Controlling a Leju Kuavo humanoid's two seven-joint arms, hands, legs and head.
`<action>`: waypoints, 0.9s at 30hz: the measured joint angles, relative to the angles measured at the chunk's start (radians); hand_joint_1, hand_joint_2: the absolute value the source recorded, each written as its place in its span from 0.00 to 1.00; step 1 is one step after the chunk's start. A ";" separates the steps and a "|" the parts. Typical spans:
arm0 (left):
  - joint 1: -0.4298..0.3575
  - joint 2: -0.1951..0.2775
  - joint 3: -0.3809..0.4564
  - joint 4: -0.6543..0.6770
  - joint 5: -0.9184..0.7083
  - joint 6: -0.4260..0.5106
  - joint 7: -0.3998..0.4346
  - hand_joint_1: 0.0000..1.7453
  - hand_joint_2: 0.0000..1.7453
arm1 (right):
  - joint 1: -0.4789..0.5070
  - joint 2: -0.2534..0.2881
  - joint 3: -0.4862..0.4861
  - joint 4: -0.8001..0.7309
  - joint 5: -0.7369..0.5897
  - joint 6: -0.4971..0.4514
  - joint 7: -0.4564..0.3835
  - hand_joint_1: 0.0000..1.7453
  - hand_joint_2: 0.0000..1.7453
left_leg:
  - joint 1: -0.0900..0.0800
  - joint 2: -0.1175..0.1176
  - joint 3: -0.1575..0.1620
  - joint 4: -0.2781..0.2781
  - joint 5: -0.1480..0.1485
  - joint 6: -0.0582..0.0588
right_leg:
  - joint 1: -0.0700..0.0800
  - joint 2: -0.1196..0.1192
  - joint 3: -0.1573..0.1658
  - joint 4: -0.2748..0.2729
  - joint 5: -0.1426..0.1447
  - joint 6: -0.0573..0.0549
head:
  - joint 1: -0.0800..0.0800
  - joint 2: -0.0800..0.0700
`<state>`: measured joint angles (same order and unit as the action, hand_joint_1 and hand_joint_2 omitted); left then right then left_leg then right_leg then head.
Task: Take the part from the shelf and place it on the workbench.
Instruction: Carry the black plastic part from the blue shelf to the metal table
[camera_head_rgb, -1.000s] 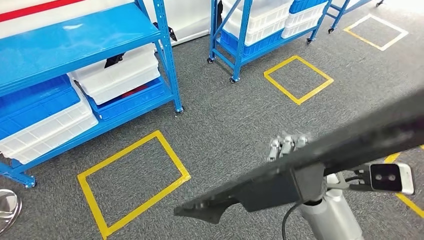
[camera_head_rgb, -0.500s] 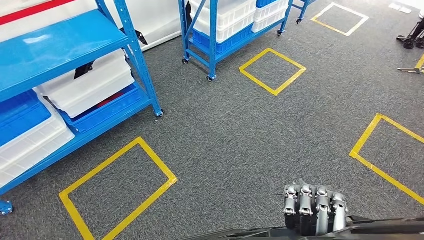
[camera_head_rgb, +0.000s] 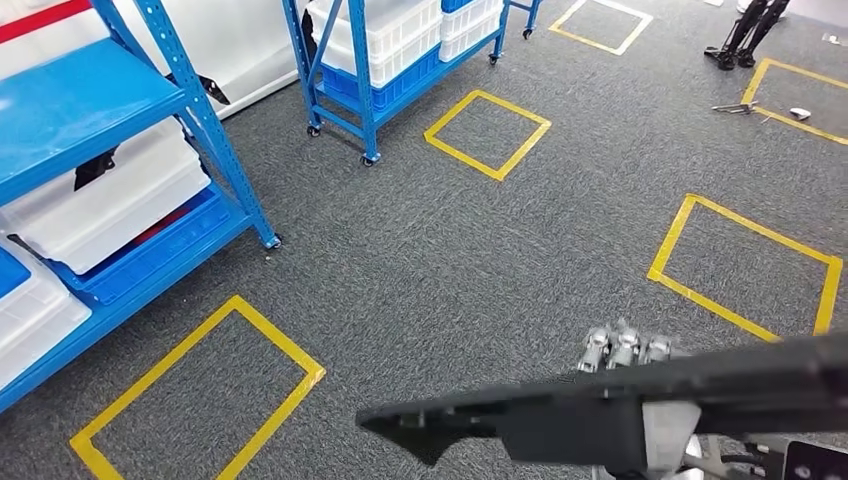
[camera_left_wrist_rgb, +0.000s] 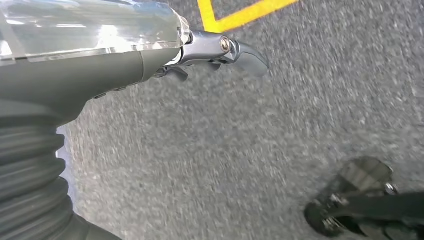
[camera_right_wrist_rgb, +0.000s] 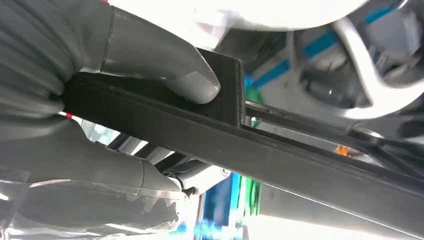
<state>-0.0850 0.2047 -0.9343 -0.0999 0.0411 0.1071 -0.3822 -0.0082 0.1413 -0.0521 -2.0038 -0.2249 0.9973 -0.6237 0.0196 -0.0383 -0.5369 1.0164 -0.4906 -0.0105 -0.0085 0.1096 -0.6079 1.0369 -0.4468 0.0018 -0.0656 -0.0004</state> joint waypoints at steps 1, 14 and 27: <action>-0.008 0.002 -0.006 0.000 0.000 -0.001 0.004 0.00 1.00 | -0.029 -0.030 0.028 0.005 -0.005 -0.061 0.000 1.00 1.00 | 0.001 0.009 0.001 -0.003 0.005 0.008 | 0.000 -0.010 -0.006 0.007 -0.004 0.006 | 0.000 0.000; -0.028 0.007 -0.059 0.000 -0.001 -0.002 0.030 0.00 1.00 | -0.163 -0.232 0.273 0.059 -0.013 -0.277 0.000 1.00 1.00 | -0.009 0.121 0.011 -0.013 0.001 0.000 | 0.019 -0.174 0.014 -0.012 -0.009 -0.005 | 0.000 0.000; -0.023 -0.016 -0.089 -0.002 -0.001 -0.004 0.021 0.00 1.00 | -0.264 -0.269 0.571 0.196 0.002 -0.410 0.000 1.00 1.00 | 0.000 0.015 -0.065 0.099 -0.008 -0.018 | 0.008 -0.044 0.015 -0.013 -0.005 -0.030 | 0.000 0.000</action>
<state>-0.1084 0.1890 -1.0234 -0.1021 0.0404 0.1029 -0.3616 -0.2722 -0.1277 0.5194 -1.8073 -0.2232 0.5869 -0.6237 0.0199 -0.0238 -0.6015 1.1156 -0.4984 -0.0284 -0.0007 0.0655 -0.5926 1.0240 -0.4514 -0.0280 -0.0655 -0.0004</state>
